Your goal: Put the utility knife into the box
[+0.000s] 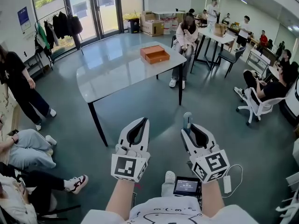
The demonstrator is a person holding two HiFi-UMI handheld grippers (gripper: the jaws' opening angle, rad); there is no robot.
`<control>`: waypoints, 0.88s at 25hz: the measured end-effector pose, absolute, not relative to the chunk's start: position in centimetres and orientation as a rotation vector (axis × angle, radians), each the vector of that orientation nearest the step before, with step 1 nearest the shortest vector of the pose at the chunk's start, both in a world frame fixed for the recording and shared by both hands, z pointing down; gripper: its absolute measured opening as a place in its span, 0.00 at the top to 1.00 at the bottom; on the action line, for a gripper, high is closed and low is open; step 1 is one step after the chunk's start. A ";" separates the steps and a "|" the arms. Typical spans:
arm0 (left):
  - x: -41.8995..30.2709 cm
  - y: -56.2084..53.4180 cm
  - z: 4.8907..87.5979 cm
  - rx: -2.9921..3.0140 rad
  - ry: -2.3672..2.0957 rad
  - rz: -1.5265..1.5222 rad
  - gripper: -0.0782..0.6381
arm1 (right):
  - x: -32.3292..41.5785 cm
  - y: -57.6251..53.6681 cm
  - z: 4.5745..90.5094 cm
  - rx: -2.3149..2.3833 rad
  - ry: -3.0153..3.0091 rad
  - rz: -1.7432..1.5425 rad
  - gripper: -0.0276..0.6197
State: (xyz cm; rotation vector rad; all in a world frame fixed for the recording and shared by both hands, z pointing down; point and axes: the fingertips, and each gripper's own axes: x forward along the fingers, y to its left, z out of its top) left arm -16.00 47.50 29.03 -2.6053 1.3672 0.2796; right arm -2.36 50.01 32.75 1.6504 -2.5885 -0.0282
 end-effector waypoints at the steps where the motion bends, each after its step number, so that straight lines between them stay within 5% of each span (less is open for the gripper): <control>1: -15.6 46.6 29.1 -2.608 1.369 0.275 0.87 | -2.1 49.1 32.8 1.645 -2.593 -0.025 0.76; 22: -4.4 29.8 30.1 -2.578 1.473 0.213 0.87 | 6.9 30.7 33.3 1.439 -2.711 0.001 0.76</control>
